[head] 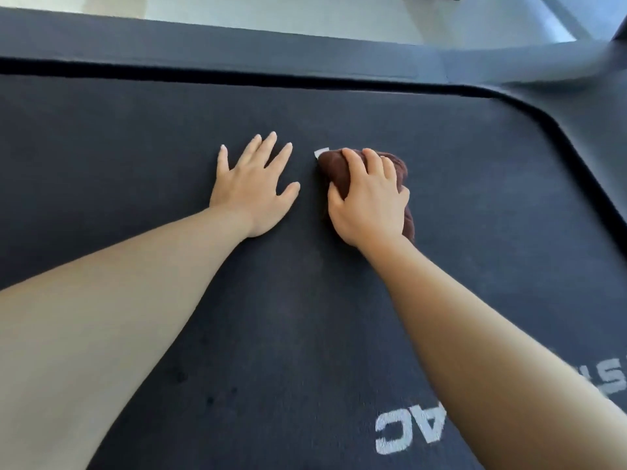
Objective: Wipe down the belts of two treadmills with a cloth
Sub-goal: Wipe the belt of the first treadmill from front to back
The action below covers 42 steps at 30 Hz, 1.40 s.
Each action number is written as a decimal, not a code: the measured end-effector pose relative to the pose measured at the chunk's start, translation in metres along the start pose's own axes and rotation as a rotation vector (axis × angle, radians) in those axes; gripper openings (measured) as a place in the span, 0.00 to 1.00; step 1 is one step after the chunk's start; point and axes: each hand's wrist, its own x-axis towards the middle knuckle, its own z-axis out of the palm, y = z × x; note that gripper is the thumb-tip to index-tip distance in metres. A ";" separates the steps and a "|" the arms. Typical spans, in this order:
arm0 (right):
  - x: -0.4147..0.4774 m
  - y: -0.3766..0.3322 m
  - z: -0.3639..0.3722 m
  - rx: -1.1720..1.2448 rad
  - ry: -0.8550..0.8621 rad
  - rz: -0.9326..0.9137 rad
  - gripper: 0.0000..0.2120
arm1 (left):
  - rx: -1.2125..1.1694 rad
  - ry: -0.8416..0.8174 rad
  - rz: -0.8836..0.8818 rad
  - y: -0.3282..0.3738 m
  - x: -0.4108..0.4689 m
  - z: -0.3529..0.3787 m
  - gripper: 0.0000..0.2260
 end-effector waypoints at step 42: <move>0.116 -0.081 0.024 0.001 -0.071 -0.185 0.26 | -0.085 0.067 0.050 -0.053 -0.054 -0.005 0.25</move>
